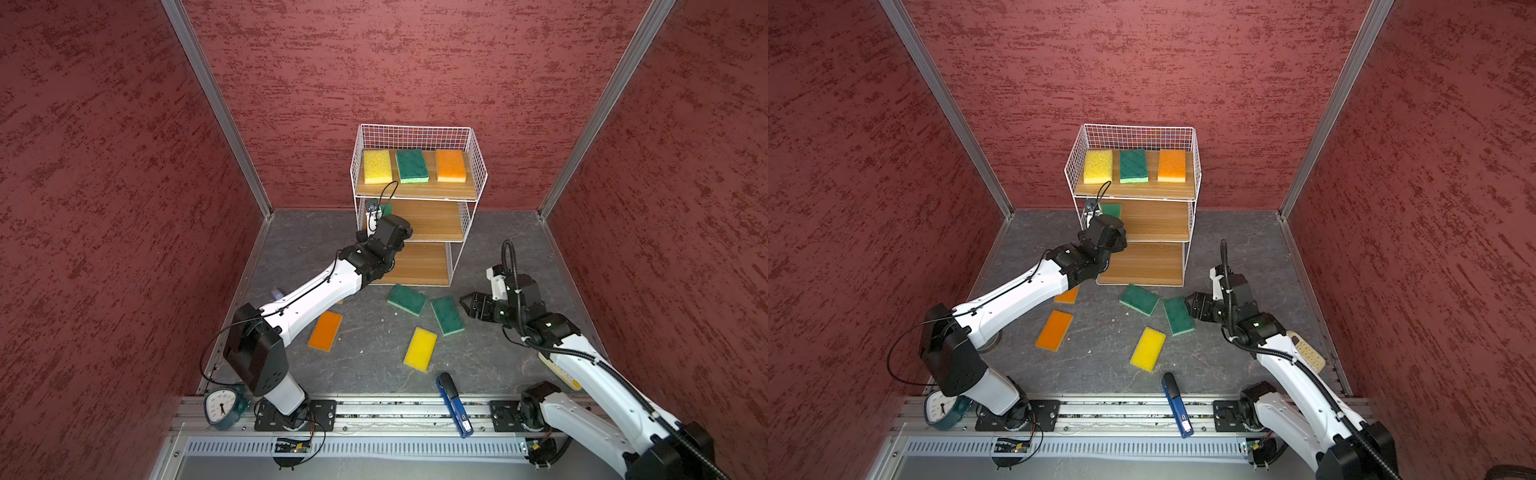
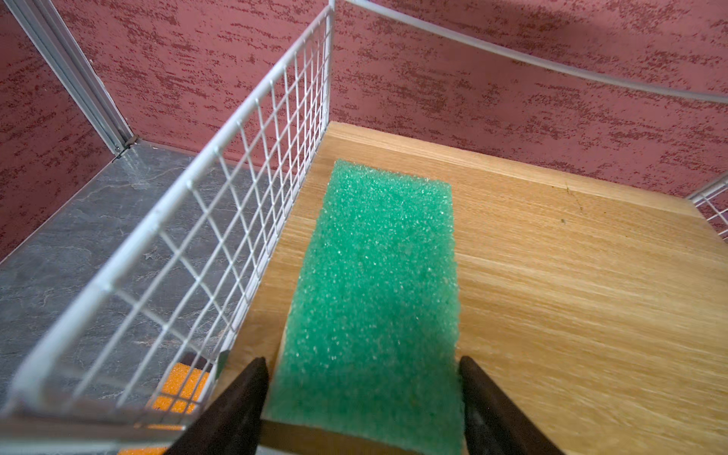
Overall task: Place and organize the cleaning sponges onto the shelf
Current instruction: 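Lower the bright green sponge onto the middle shelf and open the left gripper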
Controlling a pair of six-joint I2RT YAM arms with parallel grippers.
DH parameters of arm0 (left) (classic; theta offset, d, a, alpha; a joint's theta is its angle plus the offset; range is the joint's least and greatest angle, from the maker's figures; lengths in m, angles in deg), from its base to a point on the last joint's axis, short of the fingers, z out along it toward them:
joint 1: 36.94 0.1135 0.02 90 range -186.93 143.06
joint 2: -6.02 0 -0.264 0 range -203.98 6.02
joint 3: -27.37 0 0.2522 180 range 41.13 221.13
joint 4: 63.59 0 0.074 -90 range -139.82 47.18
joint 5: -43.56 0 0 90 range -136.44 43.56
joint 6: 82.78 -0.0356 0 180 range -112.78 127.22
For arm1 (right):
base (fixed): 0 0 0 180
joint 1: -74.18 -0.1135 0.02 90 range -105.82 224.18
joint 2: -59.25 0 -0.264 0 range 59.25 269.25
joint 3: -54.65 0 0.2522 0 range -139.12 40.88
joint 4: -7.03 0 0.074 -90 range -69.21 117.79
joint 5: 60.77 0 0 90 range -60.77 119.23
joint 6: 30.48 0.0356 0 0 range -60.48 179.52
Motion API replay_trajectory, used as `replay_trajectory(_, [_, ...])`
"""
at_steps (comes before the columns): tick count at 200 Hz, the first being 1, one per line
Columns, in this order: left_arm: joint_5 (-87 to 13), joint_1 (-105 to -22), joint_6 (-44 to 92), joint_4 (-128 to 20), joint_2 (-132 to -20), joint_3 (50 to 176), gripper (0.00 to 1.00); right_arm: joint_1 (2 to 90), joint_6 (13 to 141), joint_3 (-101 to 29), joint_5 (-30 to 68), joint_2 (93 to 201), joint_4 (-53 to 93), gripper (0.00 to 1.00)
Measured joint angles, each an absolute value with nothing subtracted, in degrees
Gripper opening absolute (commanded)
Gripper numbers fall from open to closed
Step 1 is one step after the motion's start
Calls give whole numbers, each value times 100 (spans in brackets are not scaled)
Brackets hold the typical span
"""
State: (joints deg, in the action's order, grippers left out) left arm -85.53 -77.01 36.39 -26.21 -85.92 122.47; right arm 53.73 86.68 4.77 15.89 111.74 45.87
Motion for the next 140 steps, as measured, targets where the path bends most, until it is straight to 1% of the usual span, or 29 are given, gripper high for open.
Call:
replay_trajectory(48, [-8483, -7699, 3720, -2606, -8496, 12180, 79, 5373, 8677, 468, 1580, 11176, 4572, 81])
replay_trajectory(96, [-8402, -7718, 3764, -2531, -8006, 11948, 83, 5373, 8725, 468, 1545, 11137, 4572, 81])
replay_trajectory(128, [-8260, -7745, 3740, -2713, -7517, 11690, 83, 5373, 8779, 468, 1532, 10980, 4574, 81])
replay_trajectory(140, [-8195, -7738, 3738, -2756, -7370, 11592, 81, 5373, 8804, 468, 1532, 10927, 4572, 81])
